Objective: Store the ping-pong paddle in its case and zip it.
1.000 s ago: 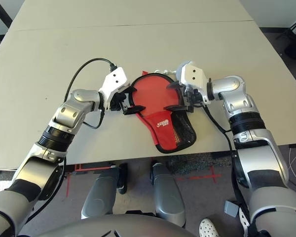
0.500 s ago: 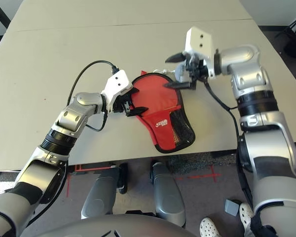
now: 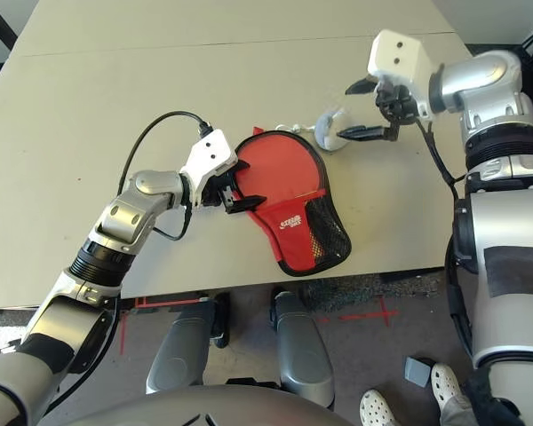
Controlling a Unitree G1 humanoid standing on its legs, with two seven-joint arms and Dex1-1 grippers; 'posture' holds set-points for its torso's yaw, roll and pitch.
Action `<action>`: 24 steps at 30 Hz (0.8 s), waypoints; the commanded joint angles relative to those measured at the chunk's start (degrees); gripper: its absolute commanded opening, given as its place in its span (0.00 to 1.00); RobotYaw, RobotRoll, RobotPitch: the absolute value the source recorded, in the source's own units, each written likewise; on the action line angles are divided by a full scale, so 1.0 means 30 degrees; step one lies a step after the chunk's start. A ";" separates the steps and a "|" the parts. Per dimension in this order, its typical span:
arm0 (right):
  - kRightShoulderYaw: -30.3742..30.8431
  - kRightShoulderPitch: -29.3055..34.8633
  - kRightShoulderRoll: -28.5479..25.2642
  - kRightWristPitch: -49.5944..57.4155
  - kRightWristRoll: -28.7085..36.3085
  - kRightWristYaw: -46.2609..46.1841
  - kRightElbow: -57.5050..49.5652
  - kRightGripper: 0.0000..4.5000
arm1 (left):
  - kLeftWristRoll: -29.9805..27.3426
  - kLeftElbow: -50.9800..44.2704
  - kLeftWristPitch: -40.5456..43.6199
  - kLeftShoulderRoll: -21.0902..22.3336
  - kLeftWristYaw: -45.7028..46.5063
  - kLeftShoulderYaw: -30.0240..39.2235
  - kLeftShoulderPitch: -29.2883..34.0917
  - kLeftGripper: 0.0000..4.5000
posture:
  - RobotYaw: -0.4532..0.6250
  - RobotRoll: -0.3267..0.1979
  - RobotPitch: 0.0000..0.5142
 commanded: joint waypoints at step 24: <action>0.1218 0.0701 0.0997 -0.2089 -0.3560 -0.6501 0.1855 0.24 | 0.0009 -0.0227 0.1416 0.0142 0.0200 -0.1196 0.0922 1.00 | 0.44 0.62 0.50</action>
